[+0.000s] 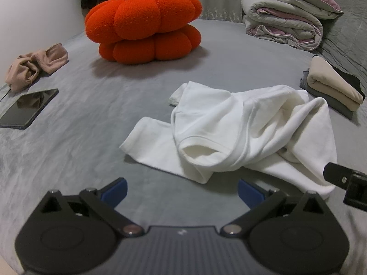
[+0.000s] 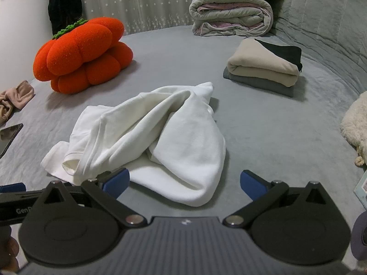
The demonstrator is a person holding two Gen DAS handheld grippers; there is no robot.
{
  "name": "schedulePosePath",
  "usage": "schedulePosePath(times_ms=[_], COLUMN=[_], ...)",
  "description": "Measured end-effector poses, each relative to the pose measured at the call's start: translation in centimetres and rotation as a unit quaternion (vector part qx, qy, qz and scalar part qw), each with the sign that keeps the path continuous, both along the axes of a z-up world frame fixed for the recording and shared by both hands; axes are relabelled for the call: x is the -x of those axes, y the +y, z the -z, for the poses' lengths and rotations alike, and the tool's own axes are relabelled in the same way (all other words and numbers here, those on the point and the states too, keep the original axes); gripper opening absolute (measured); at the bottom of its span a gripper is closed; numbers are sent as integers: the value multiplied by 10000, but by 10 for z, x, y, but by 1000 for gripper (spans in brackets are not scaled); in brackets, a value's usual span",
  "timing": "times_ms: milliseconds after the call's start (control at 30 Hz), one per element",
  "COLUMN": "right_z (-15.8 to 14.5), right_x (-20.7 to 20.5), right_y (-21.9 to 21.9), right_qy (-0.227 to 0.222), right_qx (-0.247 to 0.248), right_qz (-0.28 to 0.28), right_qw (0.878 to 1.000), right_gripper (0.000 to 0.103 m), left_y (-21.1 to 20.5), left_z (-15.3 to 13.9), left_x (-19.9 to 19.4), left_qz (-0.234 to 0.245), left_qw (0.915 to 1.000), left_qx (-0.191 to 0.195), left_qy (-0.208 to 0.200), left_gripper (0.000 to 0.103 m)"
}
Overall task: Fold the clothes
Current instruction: 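Move both grippers toward the crumpled white sweatshirt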
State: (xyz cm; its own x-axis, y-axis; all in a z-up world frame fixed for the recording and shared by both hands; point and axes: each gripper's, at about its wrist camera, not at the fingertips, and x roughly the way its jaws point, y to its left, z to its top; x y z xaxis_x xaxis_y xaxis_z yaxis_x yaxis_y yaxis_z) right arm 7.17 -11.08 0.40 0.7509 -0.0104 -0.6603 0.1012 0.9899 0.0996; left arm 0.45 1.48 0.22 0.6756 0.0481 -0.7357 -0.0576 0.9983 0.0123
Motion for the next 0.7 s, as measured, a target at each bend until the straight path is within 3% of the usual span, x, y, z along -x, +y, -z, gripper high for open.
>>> schedulePosePath(times_ms=[700], right_z=[2], right_x=[-2], right_y=[-1], right_qy=[135], right_qx=[-25], right_qz=[-39], right_qw=[9999], right_gripper=[103], left_y=[0], left_z=[2], left_x=[-1], left_qz=[39], left_qw=[9999], left_qx=[-9], left_qy=[93], left_gripper=[103])
